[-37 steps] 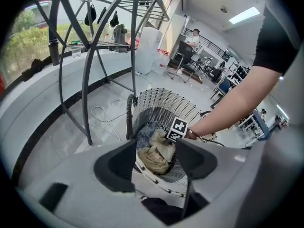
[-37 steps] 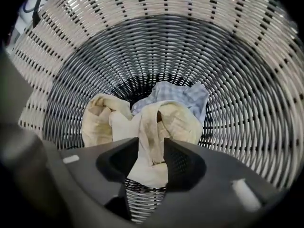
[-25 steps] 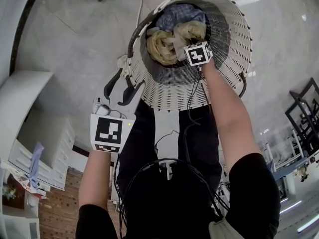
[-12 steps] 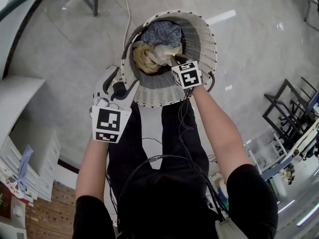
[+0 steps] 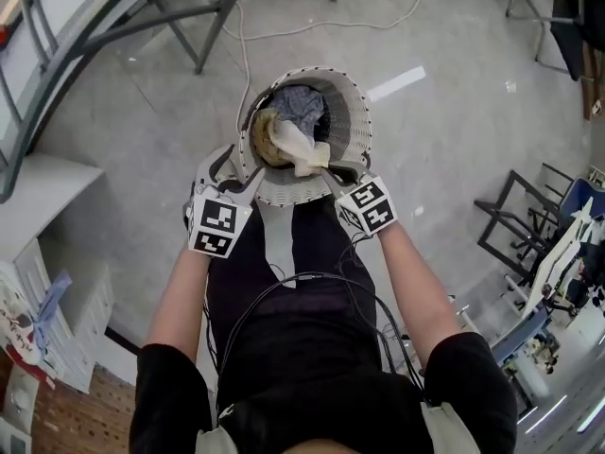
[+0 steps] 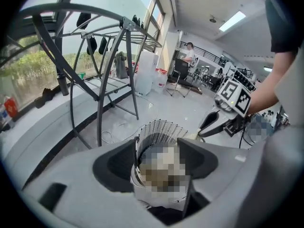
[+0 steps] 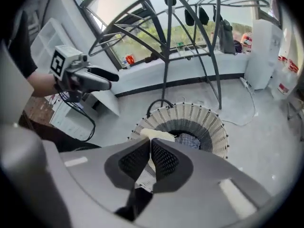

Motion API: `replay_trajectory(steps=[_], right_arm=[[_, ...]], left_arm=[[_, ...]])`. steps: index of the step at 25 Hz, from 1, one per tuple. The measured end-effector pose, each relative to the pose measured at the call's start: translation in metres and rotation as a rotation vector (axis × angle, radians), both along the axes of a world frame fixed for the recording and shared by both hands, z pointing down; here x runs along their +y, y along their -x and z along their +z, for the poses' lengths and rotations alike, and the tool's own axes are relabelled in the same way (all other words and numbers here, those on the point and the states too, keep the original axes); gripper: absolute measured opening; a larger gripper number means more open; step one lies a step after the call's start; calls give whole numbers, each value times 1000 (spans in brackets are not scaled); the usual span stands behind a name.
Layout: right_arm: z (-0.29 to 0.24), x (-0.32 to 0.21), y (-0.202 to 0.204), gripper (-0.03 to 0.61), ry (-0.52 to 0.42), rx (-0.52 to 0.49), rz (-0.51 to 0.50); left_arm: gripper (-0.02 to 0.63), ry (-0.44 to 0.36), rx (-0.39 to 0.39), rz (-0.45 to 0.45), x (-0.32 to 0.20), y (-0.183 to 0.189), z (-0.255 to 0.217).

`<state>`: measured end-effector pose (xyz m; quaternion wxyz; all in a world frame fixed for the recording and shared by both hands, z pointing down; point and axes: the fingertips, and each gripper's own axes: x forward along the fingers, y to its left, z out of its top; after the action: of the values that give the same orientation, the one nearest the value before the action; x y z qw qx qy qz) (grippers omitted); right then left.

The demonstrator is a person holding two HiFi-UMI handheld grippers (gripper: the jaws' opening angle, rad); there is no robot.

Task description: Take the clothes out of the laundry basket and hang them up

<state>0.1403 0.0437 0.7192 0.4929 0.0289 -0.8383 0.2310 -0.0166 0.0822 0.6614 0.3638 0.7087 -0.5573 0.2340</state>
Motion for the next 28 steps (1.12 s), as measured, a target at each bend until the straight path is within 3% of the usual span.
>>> replay_trajectory(steps=[6, 12, 17, 20, 24, 28], right_arm=[[-114, -3, 1, 25, -56, -95, 4], [-222, -22, 13, 25, -127, -202, -28], [-313, -27, 25, 24, -130, -354, -96], [-361, -13, 28, 23, -98, -448, -168], [-394, 4, 29, 23, -97, -489, -233], [-403, 14, 23, 23, -117, -487, -246]], left_arm=[[285, -47, 10, 1, -17, 3, -65], [285, -116, 4, 106, -41, -18, -132], [285, -196, -11, 173, -68, -22, -185], [285, -235, -27, 318, -86, -29, -212], [285, -270, -62, 597, -105, -43, -243], [287, -218, -67, 824, -96, -65, -240]])
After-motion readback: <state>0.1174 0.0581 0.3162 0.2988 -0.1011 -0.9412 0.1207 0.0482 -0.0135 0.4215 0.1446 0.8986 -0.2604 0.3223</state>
